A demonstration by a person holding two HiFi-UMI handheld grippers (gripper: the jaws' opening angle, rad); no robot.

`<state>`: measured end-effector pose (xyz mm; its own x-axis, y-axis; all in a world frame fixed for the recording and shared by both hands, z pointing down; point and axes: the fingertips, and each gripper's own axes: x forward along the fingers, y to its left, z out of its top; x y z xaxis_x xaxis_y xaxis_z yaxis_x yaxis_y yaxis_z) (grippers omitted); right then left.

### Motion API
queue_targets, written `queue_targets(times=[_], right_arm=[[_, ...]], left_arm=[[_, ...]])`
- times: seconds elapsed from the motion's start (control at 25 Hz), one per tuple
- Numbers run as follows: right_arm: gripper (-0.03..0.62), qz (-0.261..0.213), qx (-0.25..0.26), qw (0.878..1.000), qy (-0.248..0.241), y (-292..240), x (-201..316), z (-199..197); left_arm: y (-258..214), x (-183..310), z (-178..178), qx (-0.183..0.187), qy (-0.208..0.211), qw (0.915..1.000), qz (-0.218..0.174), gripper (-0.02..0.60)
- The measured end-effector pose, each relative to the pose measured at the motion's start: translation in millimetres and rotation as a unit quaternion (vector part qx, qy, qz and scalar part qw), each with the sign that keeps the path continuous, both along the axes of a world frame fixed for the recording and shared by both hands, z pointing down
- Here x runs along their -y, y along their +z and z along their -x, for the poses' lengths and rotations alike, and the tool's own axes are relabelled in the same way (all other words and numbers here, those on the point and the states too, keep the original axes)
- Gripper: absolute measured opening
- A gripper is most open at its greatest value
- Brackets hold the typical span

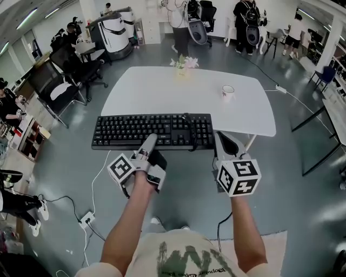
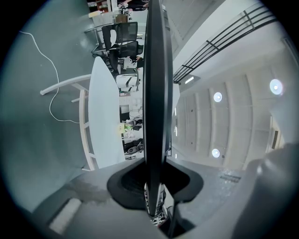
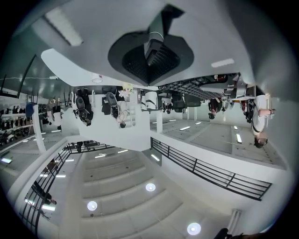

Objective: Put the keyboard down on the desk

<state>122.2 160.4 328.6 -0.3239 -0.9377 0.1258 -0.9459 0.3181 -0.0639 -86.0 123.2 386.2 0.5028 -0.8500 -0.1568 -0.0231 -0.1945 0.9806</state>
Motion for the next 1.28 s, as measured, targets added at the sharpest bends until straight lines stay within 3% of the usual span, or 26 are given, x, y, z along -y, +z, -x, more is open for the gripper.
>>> queue_targets(times=[0.2,0.48,1.08,1.28], right_arm=[[-0.002,-0.001,0.004,1.000,-0.004,-2,16,-10],[-0.002,0.008,-0.001,1.000,0.004,15,50,5],[-0.001,0.041,-0.021,0.997,0.065,24,188,64],[-0.002,0.046,-0.023,0.996,0.077,31,207,74]], left_arm=[[-3,15,-12,0.002,-0.001,1.0000,0.000,0.087],[14,50,3,0.000,0.006,1.0000,0.006,0.087],[41,210,55,-0.025,0.061,0.9970,0.040,0.087],[51,233,58,-0.026,0.077,0.9956,0.046,0.087]])
